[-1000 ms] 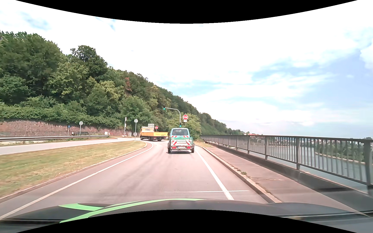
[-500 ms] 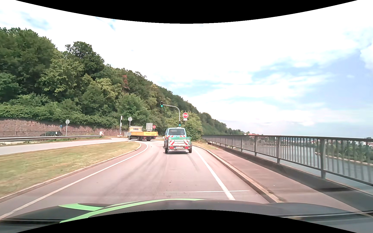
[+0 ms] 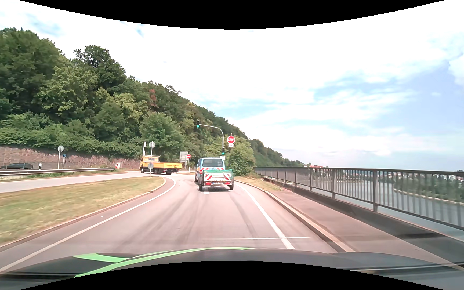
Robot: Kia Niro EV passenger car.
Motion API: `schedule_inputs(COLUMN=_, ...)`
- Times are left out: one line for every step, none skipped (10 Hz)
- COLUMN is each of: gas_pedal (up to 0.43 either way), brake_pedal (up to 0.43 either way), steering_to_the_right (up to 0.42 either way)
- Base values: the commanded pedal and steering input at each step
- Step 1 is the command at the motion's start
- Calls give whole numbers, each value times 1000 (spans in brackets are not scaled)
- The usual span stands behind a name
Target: Follow the waypoints while adhering to traffic rules and regulations
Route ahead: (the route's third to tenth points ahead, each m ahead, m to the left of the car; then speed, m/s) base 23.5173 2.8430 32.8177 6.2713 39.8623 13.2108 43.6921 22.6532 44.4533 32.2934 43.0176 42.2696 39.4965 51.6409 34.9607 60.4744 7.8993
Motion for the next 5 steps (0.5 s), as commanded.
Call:
schedule_inputs(gas_pedal=87, brake_pedal=0, steering_to_the_right=-4)
schedule_inputs(gas_pedal=79, brake_pedal=0, steering_to_the_right=-5)
schedule_inputs(gas_pedal=79, brake_pedal=0, steering_to_the_right=-5)
schedule_inputs(gas_pedal=79, brake_pedal=0, steering_to_the_right=-6)
schedule_inputs(gas_pedal=79, brake_pedal=0, steering_to_the_right=-8)
